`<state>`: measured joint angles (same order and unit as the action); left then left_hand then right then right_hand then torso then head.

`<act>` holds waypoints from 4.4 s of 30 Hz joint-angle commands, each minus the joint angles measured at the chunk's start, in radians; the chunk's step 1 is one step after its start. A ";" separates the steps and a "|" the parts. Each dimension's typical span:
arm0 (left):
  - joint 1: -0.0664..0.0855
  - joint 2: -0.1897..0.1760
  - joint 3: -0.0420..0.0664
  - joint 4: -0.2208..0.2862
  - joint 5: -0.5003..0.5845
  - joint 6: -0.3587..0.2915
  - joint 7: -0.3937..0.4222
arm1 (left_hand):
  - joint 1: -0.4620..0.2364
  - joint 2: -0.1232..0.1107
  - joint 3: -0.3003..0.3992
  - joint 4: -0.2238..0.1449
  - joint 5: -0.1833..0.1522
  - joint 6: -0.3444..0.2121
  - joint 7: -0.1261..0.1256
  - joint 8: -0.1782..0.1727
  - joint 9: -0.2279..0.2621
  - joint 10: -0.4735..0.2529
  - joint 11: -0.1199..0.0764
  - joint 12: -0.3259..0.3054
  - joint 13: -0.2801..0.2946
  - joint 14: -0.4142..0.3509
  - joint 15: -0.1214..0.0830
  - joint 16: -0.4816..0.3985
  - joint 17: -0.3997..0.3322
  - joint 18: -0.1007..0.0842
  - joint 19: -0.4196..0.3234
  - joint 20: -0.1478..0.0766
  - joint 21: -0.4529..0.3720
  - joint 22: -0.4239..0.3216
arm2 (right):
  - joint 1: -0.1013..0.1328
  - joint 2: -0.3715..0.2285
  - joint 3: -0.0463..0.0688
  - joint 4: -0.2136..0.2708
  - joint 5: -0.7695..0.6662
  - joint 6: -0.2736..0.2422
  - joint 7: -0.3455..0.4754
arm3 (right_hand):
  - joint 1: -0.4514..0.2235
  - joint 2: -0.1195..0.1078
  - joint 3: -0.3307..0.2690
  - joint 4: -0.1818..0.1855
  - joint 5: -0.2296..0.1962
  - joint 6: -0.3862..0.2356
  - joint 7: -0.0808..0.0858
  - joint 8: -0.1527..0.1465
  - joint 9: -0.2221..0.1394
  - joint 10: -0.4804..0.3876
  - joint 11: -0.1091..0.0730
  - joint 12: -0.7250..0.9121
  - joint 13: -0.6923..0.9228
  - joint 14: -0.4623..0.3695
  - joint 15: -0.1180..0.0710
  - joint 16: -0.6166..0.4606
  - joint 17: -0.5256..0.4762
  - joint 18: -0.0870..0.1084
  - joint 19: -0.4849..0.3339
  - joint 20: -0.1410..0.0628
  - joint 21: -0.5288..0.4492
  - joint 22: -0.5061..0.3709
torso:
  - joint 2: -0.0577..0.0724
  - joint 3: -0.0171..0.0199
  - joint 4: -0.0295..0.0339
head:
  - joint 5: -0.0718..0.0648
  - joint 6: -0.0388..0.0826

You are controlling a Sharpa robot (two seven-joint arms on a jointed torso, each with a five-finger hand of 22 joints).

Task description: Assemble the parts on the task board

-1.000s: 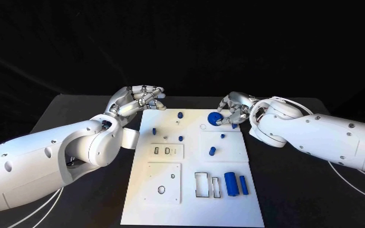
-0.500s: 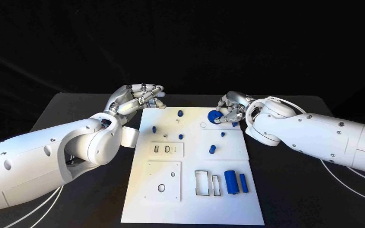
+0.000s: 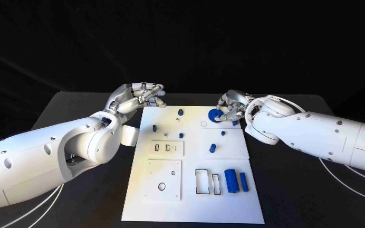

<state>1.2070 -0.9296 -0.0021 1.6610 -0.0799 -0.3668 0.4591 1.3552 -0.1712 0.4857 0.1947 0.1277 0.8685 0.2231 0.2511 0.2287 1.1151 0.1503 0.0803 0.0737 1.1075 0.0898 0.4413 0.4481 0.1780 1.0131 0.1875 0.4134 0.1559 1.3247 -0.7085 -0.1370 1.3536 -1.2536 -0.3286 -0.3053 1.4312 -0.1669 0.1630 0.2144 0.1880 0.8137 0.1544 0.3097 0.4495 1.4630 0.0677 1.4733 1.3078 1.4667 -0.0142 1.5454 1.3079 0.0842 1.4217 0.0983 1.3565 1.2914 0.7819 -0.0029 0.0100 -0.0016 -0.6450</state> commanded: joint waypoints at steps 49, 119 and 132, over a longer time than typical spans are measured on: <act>0.001 0.008 0.001 -0.029 0.002 0.018 0.012 | -0.007 0.007 0.001 0.005 0.004 -0.006 0.000 -0.007 0.003 -0.002 0.004 -0.007 0.002 -0.007 -0.001 0.009 0.006 0.003 -0.007 0.000 0.005 0.000 | -0.011 0.141 -0.004 0.086 -0.357 -0.182 -0.013 | -0.039 -0.018 0.214 0.006 0.001 0.120 -0.028 0.001 -0.025 0.060 -0.023 0.034 0.191 0.094 -0.010 0.010 0.216 -0.027 0.019 -0.015 0.029 0.044 | 0.002 -0.0013 0.0029 | 0.012 0.005; 0.003 0.010 0.003 -0.039 0.002 0.010 -0.003 | -0.006 0.009 0.004 0.004 0.004 -0.009 0.003 -0.009 0.005 -0.006 0.006 -0.009 0.002 -0.011 0.000 0.011 0.013 0.003 -0.008 0.000 0.007 0.001 | -0.066 0.196 -0.008 0.018 -0.242 -0.118 0.029 | -0.127 -0.033 0.188 0.009 -0.001 0.017 0.020 -0.135 -0.041 0.034 0.020 0.002 0.163 0.093 0.028 0.010 0.213 -0.021 0.003 0.020 0.003 0.031 | 0.004 0.0017 0.0011 | 0.025 -0.008; 0.003 0.017 0.003 -0.042 0.002 0.007 -0.015 | -0.002 0.014 0.007 0.003 0.004 -0.011 0.005 -0.011 0.006 -0.008 0.007 -0.010 0.002 -0.014 0.000 0.012 0.016 0.003 -0.009 0.001 0.007 0.001 | -0.065 0.200 -0.008 0.002 -0.135 -0.079 0.018 | -0.187 -0.008 0.180 0.058 -0.002 0.016 0.020 -0.149 -0.043 0.035 0.020 0.003 0.164 0.094 0.028 0.011 0.216 -0.021 0.004 0.019 0.002 0.033 | 0.004 -0.0001 0.0015 | 0.025 -0.006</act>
<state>1.2089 -0.9144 0.0002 1.6187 -0.0790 -0.3638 0.4443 1.3513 -0.1673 0.4885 0.1974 0.1277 0.8651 0.2196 0.2472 0.2339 1.1116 0.1538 0.0763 0.0749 1.1005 0.0898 0.4494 0.4627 0.1780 1.0131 0.1876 0.4172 0.1557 1.2597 -0.5086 -0.1453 1.3567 -1.4267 -0.4344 -0.2852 1.2514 -0.1750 0.3438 0.2654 0.1882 0.8302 0.1703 0.1648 0.4078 1.4674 0.0830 1.4726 1.3074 1.4668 0.0073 1.5531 1.3076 0.0691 1.4233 0.1112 1.3611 1.3075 0.7861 -0.0017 0.0123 0.0228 -0.6524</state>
